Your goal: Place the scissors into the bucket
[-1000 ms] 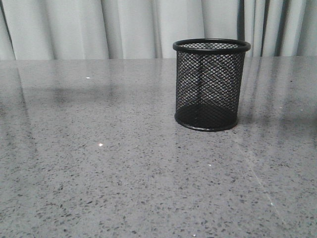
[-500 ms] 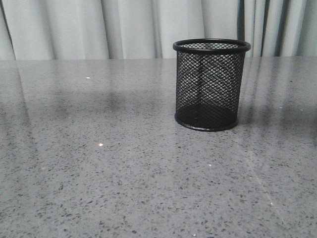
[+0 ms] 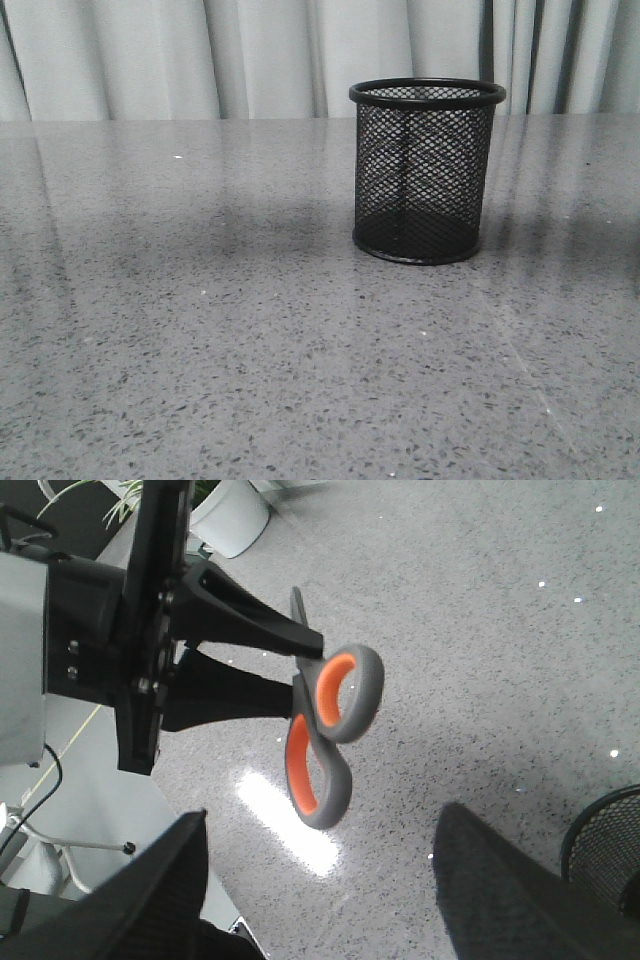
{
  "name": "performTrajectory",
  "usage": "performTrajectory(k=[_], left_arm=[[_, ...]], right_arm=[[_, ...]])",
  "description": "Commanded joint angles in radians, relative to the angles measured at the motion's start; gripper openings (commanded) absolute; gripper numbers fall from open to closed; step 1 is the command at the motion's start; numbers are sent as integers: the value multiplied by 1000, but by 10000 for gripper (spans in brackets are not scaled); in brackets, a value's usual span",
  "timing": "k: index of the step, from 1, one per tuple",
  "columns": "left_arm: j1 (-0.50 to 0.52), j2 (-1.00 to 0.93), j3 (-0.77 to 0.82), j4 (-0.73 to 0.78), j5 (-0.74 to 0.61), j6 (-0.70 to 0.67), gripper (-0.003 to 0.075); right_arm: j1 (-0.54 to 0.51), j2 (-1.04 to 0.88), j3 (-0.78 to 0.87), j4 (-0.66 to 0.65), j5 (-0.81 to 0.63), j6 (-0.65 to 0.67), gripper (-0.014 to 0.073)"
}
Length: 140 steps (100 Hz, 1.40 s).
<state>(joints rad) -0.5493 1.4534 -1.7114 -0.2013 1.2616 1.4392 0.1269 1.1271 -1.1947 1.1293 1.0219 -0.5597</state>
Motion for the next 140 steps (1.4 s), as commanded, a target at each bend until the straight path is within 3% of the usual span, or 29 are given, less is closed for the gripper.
performTrajectory(k=[1, 36, 119, 140], left_arm=[[-21, -37, -26, -29, 14, -16, 145], [-26, -44, -93, -29, 14, -39, 146], [-44, -44, -129, -40, 14, -39, 146], [-44, -44, -129, -40, 14, -39, 146]], right_arm=[[6, -5, -32, 78, -10, -20, 437], [122, 73, -32, 76, -61, -26, 437], [126, 166, -46, 285, -94, -167, 437], [126, 166, -47, 287, -92, -184, 437]])
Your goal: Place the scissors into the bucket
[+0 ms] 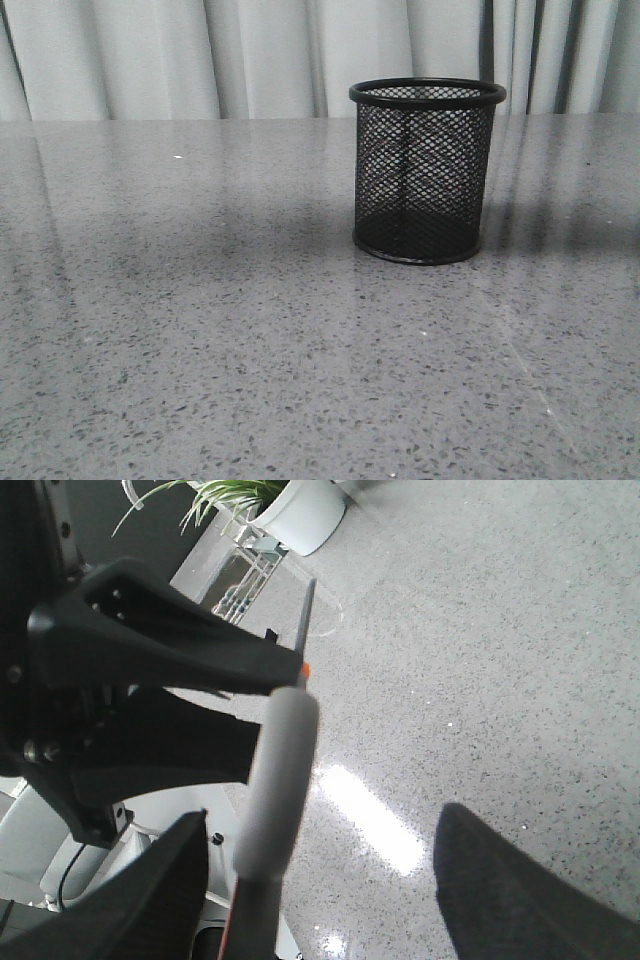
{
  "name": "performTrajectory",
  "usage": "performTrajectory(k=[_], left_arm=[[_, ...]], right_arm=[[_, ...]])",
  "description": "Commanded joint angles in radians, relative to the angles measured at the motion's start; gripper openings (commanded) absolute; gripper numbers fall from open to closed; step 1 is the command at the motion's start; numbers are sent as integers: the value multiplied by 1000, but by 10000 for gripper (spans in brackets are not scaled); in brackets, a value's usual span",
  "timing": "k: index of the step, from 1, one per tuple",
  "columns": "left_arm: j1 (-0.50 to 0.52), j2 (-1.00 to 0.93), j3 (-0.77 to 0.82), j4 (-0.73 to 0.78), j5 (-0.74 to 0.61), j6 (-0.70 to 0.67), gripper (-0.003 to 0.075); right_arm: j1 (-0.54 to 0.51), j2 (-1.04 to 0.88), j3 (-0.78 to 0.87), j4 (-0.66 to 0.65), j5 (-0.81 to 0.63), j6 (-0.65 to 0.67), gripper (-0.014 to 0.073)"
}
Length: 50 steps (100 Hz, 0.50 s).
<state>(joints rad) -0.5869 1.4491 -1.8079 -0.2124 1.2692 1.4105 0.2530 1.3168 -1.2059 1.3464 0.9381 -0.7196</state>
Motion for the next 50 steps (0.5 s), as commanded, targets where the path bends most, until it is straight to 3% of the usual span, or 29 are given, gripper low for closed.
performTrajectory(k=[1, 26, 50], left_arm=[[-7, -40, -33, -29, 6, -11, 146], [-7, -40, -33, -33, 6, -11, 146], [-7, -40, -33, -52, 6, -11, 146]], right_arm=[[0, -23, -36, 70, -8, -24, 437], [0, -23, -36, 82, -14, -30, 423], [0, -23, -36, 82, -14, -32, 194]])
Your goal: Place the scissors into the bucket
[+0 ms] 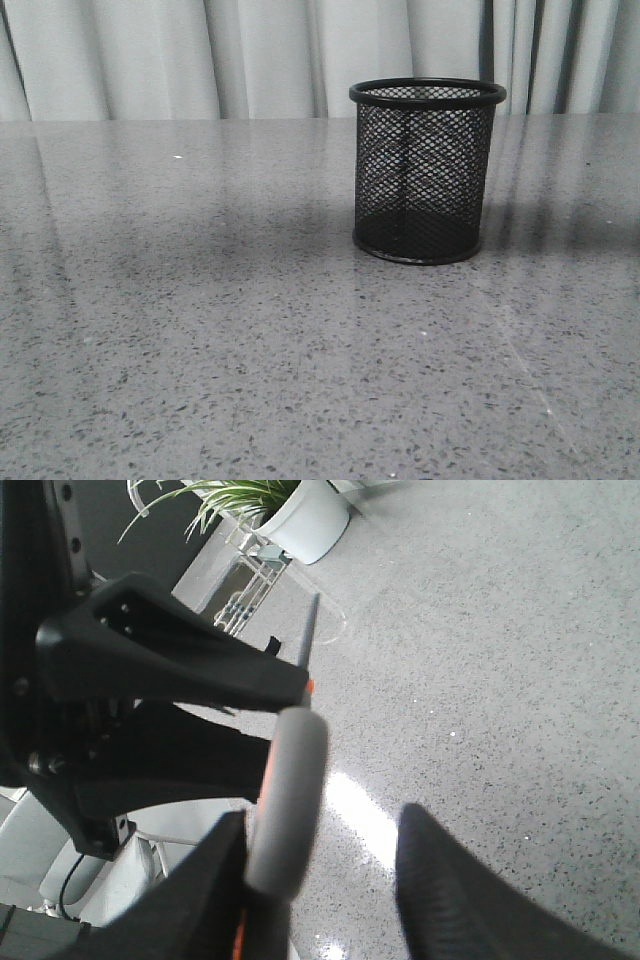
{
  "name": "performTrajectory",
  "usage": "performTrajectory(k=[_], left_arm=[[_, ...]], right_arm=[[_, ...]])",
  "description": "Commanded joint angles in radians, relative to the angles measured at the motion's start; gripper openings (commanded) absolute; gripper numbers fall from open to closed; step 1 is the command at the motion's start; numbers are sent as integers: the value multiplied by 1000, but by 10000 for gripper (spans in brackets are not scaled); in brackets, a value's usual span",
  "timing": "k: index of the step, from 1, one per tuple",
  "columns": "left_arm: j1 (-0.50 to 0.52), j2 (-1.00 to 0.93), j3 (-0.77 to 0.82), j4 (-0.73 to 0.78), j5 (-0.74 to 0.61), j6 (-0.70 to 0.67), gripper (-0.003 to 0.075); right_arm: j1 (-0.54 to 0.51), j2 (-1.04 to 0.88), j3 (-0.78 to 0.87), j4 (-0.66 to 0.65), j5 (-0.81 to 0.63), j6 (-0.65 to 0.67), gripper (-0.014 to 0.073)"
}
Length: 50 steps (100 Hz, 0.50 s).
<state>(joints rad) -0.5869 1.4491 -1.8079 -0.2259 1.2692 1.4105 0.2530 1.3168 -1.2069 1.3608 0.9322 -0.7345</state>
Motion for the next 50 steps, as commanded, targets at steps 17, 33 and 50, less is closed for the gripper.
performTrajectory(k=[17, 33, 50], left_arm=[[-7, -40, -33, -38, 6, -11, 146], [-7, -40, -33, -38, 6, -11, 146], [-7, -40, -33, -38, 6, -11, 146]], right_arm=[[0, -23, -35, 67, -5, -25, 52], [0, -23, -35, 67, 3, -25, -59], [0, -23, -35, 67, 4, -25, -69]])
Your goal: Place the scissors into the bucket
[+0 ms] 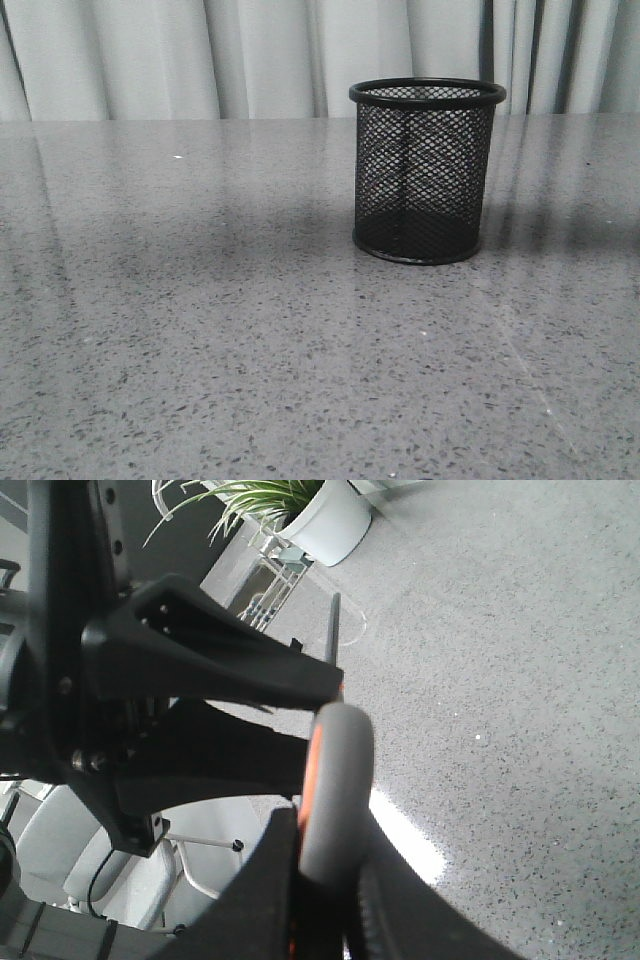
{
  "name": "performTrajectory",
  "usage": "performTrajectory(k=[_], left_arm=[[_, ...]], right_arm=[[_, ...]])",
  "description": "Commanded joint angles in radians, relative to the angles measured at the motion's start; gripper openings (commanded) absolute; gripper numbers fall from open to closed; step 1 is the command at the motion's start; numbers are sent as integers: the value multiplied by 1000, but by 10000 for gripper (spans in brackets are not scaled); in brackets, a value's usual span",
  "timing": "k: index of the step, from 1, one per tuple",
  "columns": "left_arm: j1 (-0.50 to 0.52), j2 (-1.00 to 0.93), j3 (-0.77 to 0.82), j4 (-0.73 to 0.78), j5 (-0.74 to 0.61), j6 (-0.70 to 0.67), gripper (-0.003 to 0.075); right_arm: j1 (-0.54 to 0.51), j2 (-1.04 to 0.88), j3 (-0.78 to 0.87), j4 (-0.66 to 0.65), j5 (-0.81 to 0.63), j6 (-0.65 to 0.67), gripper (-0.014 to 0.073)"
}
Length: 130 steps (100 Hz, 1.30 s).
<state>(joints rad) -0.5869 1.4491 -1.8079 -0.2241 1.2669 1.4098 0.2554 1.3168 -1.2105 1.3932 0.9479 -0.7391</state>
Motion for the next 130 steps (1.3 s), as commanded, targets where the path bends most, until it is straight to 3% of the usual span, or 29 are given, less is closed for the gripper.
performTrajectory(k=[1, 17, 26, 48, 54, 75, 89, 111, 130], left_arm=[[-7, -40, -33, -40, 9, -10, 146], [-7, -40, -33, -40, 9, -19, 153], [-7, -40, -33, -40, 6, -39, 195], [-7, -40, -33, -40, 4, -66, 468], [-7, -40, -33, -40, 4, -66, 506], [0, -40, -61, -38, 4, -129, 501], [0, -42, -106, 1, 6, -287, 501], [0, -77, -132, 118, 6, -496, 489], [0, -115, -132, 224, 6, -636, 424]], right_arm=[[-2, -23, -31, 35, -11, -21, -69], [-2, -23, -31, 35, -19, -21, -69], [-2, -23, -31, 35, -20, -21, -69], [-2, -23, -31, 35, -28, -21, -69], [-2, -23, -31, 35, -29, -21, -69], [-2, -23, -31, 35, -33, -21, -69], [-2, -23, -35, 28, -36, -22, -65], [-2, -25, -126, -104, -15, 12, -46], [-2, -25, -255, -358, 17, 169, -43]])
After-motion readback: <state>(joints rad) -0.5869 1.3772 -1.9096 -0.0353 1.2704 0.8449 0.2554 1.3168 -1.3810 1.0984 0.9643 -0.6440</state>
